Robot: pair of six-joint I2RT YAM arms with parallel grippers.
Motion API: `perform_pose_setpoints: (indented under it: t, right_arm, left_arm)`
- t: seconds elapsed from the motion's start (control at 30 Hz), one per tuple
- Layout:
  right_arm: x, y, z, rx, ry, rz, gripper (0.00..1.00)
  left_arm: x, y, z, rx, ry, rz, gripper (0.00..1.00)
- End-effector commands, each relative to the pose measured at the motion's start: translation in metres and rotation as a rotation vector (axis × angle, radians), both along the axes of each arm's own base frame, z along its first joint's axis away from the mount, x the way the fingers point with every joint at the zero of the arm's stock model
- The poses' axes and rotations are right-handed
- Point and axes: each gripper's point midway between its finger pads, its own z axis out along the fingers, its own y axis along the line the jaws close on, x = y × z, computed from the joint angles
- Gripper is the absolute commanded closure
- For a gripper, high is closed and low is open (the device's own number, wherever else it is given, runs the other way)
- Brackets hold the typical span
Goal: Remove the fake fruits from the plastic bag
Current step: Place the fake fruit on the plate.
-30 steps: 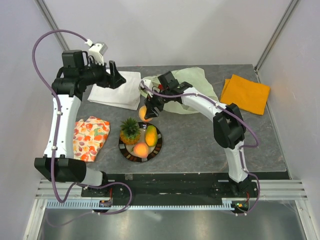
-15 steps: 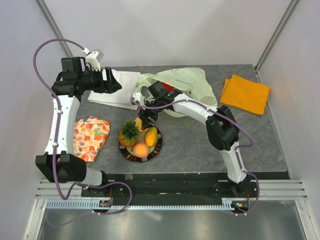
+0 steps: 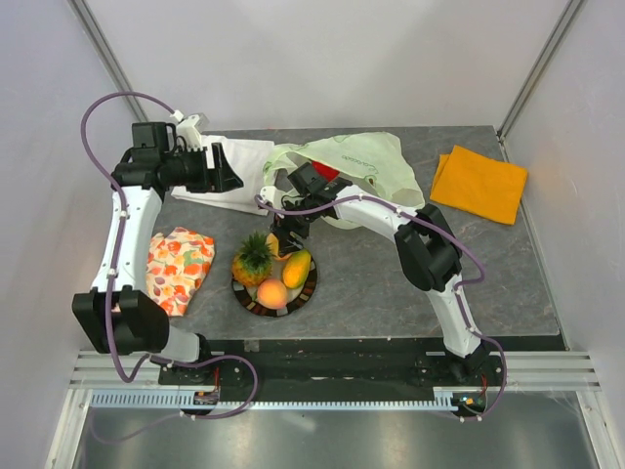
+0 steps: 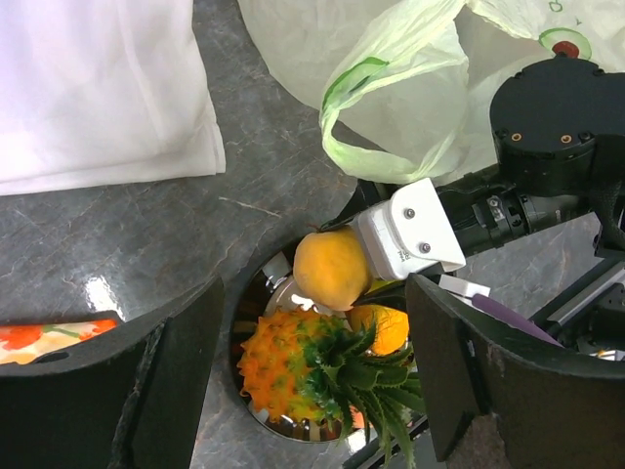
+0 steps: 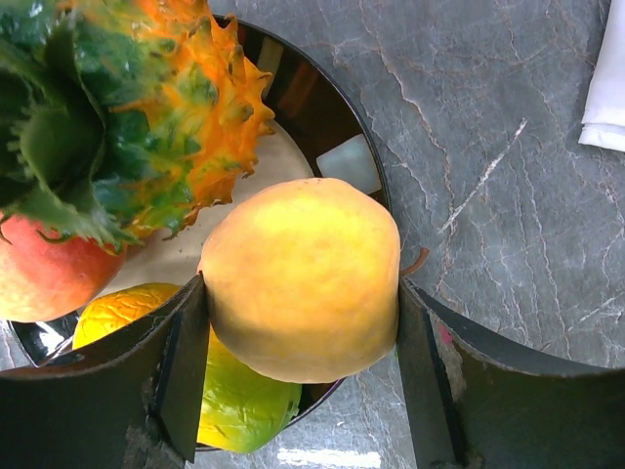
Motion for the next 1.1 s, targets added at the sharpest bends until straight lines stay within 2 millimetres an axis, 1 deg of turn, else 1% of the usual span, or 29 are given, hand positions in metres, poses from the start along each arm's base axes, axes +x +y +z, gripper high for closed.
perform_pose_setpoints:
  t: [0.0, 0.07, 0.1, 0.17, 0.2, 0.33, 0.4, 0.43, 0.47, 0.83, 0.97, 1.07]
  right_arm:
    - [0.003, 0.005, -0.001, 0.016, -0.015, 0.009, 0.64]
    - [0.001, 0.004, -0.002, 0.01, -0.011, 0.015, 0.59]
    - [-0.001, 0.002, -0.002, 0.004, -0.007, 0.023, 0.54]
    - [-0.004, 0.001, -0.004, -0.001, 0.006, 0.03, 0.49]
    - [-0.004, -0.001, -0.004, -0.003, 0.011, 0.025, 0.44]
    - [-0.008, -0.001, -0.006, -0.005, 0.027, 0.027, 0.38]
    - [-0.009, -0.001, -0.005, -0.004, 0.034, 0.026, 0.25]
    - [-0.01, -0.001, -0.004, -0.003, 0.038, 0.027, 0.24]
    - [-0.012, -0.002, -0.002, -0.006, 0.045, 0.034, 0.02]
    - [-0.017, -0.005, 0.015, 0.001, 0.044, 0.041, 0.02]
    - [-0.011, -0.008, 0.017, -0.012, 0.018, 0.02, 0.02]
    - [0.0, -0.014, 0.027, -0.01, -0.013, -0.009, 0.02]
  left_arm:
    - [0.007, -0.004, 0.005, -0.047, 0.003, -0.003, 0.19]
    - [0.008, -0.005, 0.004, -0.049, 0.004, -0.005, 0.19]
    - [0.01, -0.005, 0.003, -0.05, 0.006, -0.007, 0.19]
    - [0.012, -0.005, 0.002, -0.053, 0.006, -0.006, 0.19]
    - [0.012, -0.005, 0.003, -0.053, 0.005, -0.008, 0.19]
    - [0.015, -0.005, 0.003, -0.053, 0.002, -0.008, 0.19]
    - [0.015, -0.005, 0.004, -0.052, -0.001, -0.01, 0.19]
    - [0.015, -0.005, 0.004, -0.051, -0.001, -0.011, 0.19]
    - [0.015, -0.005, 0.004, -0.051, -0.003, -0.011, 0.2]
    - [0.017, -0.007, 0.008, -0.061, -0.021, -0.022, 0.2]
    - [0.016, -0.008, 0.01, -0.064, -0.028, -0.024, 0.2]
    - [0.018, -0.008, 0.012, -0.065, -0.034, -0.022, 0.2]
